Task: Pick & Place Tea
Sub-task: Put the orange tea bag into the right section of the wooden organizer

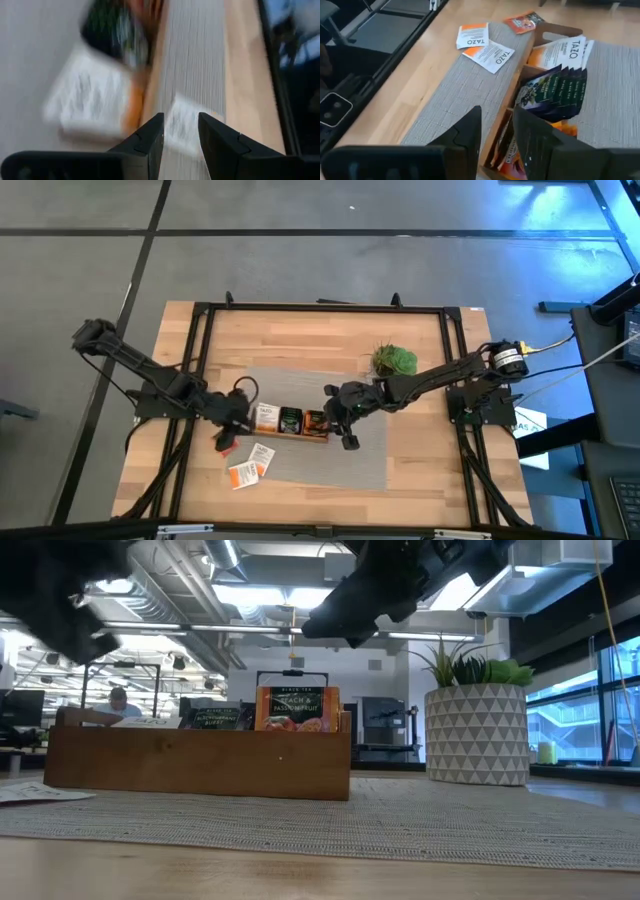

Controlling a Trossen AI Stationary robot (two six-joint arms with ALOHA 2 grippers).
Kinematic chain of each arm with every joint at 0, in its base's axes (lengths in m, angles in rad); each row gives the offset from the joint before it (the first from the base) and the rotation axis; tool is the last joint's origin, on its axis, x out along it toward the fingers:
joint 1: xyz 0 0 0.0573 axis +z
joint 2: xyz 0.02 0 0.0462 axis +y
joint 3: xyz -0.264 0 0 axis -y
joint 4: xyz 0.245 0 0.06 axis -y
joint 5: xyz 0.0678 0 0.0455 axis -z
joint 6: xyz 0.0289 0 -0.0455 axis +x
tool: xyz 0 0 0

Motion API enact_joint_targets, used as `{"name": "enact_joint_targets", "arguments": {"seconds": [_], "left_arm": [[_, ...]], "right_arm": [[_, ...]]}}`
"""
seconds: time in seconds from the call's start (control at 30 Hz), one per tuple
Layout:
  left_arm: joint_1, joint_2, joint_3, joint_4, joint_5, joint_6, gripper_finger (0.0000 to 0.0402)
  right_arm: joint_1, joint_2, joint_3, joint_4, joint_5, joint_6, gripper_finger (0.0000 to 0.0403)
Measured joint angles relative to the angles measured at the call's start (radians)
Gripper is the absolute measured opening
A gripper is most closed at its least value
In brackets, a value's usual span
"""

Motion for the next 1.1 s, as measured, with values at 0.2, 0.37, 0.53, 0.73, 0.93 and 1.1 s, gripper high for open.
{"name": "enact_joint_targets", "arguments": {"seconds": [0.2,0.37,0.53,0.73,0.93,1.1], "left_arm": [[-0.062,-0.016,0.0,-0.256,-0.007,-0.379,0.0116],[-0.121,-0.004,0.0,-0.395,-0.078,-0.648,0.0116],[-0.172,0.026,0.0,-0.414,-0.086,-0.752,0.0116],[-0.231,0.07,0.0,-0.366,-0.084,-0.756,0.0116],[-0.256,0.133,0.0,-0.44,-0.067,-0.942,0.0116],[-0.268,0.193,0.0,-0.433,-0.048,-1.016,0.0116]], "right_arm": [[-0.011,0.0,0.0,-0.001,0.059,-0.006,0.0115],[-0.027,0.0,0.0,-0.002,0.063,-0.011,0.0115],[-0.034,0.001,0.0,-0.003,0.063,-0.028,0.0115],[-0.034,0.001,0.0,-0.003,0.063,-0.032,0.0115],[-0.034,0.001,0.0,0.005,0.107,-0.03,0.0115],[-0.044,0.001,0.0,0.011,0.131,-0.027,0.0115]]}}
